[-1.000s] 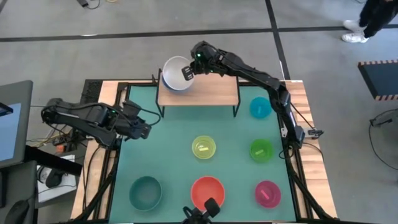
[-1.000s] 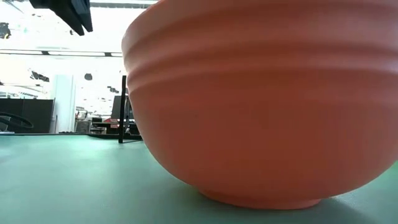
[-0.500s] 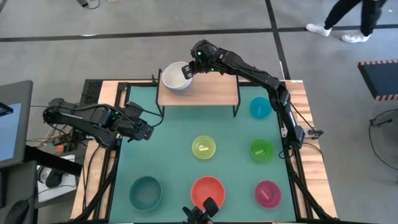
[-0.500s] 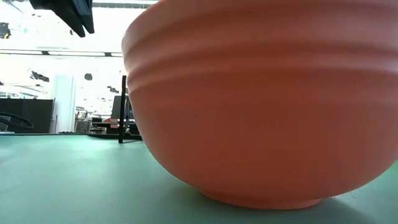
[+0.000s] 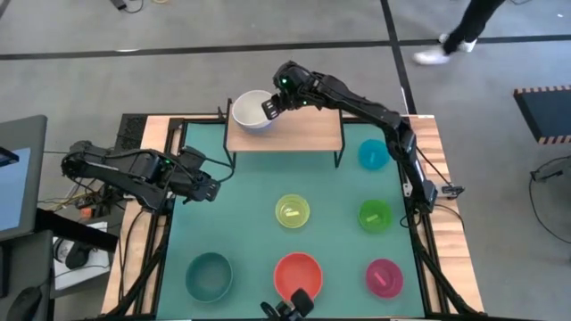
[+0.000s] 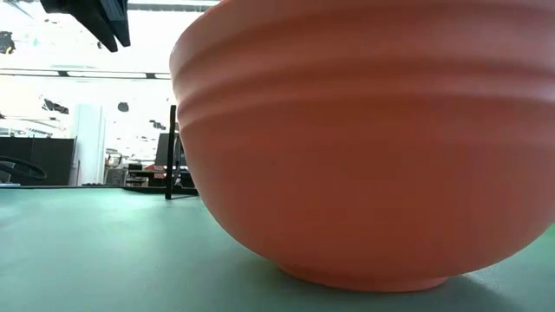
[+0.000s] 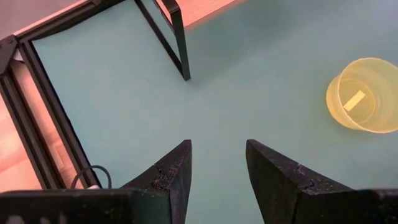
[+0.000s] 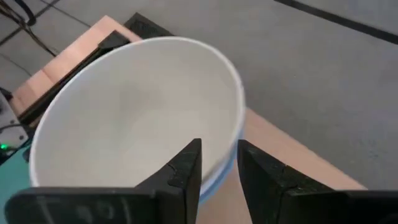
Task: Place and stack bowls onto a shelf
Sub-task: Stack the white bowl on top of the blue bowl on the shelf, then stack the green bowl on top of the white bowl on the shelf
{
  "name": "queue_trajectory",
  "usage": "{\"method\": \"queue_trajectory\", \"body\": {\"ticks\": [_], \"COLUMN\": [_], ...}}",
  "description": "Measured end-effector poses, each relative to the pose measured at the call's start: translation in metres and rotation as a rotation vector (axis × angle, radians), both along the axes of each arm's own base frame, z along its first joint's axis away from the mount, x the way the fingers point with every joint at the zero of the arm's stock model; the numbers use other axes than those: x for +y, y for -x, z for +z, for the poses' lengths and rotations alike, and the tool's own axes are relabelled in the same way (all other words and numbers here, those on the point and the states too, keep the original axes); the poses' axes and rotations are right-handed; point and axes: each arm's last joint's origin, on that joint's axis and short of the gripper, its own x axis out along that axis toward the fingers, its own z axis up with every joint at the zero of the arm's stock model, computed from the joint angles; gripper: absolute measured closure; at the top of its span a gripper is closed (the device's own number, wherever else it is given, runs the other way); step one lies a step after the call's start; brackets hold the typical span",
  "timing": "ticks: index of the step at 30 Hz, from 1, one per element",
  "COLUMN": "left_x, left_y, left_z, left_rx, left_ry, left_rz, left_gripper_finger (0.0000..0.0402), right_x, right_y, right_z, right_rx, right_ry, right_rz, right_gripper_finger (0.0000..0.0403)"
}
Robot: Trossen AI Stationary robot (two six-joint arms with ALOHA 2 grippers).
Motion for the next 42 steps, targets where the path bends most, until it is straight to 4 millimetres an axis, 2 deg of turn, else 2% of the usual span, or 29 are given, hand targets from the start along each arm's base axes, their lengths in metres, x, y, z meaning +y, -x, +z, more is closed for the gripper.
{"method": "queue_trajectory", "body": {"ticks": [16, 24, 32, 38, 42], "left_x": [-0.001, -0.004, -0.010, -0.014, -0.018], "left_y": [0.000, 0.001, 0.002, 0.002, 0.001], "left_z": [0.000, 0.000, 0.000, 0.001, 0.002], "left_rx": [0.004, 0.005, -0.011, -0.038, -0.070], "left_ry": [-0.001, 0.008, 0.006, -0.016, -0.020], "left_rz": [-0.013, -0.032, -0.036, -0.038, -0.052], "left_gripper_finger": [0.0265, 0.0265, 0.0265, 0.0265, 0.0265], "right_x": [0.014, 0.031, 0.070, 0.113, 0.137], "right_y": [-0.002, 0.011, 0.022, 0.023, 0.019], "right_z": [-0.002, 0.028, 0.045, 0.033, 0.033], "right_rx": [0.043, -0.015, 0.024, 0.231, 0.239], "right_ry": [-0.026, 0.010, -0.047, -0.044, -0.036], "right_rz": [0.031, 0.059, 0.176, 0.226, 0.283], "right_gripper_finger": [0.0284, 0.0285, 0.0285, 0.0285, 0.0285]}}
